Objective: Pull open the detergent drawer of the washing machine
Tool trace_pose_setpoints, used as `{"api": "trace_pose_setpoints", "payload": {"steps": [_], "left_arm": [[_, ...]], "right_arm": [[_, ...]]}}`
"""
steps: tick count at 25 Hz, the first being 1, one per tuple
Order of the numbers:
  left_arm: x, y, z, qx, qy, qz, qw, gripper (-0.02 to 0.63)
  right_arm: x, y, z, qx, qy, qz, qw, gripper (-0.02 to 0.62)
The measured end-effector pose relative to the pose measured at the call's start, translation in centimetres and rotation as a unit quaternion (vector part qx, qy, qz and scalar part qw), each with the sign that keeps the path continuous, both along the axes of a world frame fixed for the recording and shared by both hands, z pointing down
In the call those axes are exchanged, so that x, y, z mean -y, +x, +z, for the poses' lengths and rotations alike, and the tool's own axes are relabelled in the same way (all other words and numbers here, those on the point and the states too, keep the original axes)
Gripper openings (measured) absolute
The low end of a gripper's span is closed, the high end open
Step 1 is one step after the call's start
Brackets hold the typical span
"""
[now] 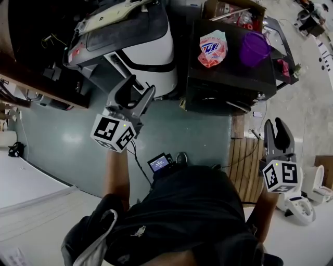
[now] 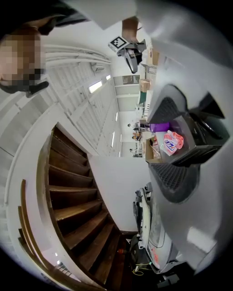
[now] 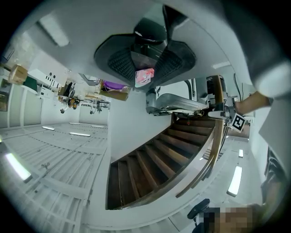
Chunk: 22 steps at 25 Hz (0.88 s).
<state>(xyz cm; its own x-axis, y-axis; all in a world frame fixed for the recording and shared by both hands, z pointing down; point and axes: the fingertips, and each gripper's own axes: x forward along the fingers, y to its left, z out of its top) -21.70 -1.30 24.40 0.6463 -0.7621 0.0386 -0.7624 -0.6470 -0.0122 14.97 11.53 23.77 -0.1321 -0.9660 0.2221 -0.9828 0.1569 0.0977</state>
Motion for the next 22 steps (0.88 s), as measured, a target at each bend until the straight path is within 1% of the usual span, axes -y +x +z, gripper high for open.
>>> {"api": "trace_pose_setpoints", "payload": {"steps": [6,12,17,22], "left_arm": [[-0.1,-1.1,0.4,-0.002,-0.001,0.008,1.0000,0.313],[0.0,-2.2,0.9,-0.007,-0.005,0.008,0.9999,0.311],[0.2,-3.0,1.1,-0.009,-0.009,-0.007,0.9999,0.311],[0.5,-2.3,1.1,0.000,-0.013,-0.022,0.9997,0.313]], "right_arm": [[0.1,-1.9,-0.3,0.016,0.007,-0.004,1.000,0.110],[0.7,-3.2,-0.4,0.010,0.005,-0.012,1.000,0.110],[1.9,-3.8,0.0,0.015,-0.002,-0.027,1.000,0.110],[3.9,-3.4,0.5,0.025,-0.003,-0.052,0.998,0.110]]}}
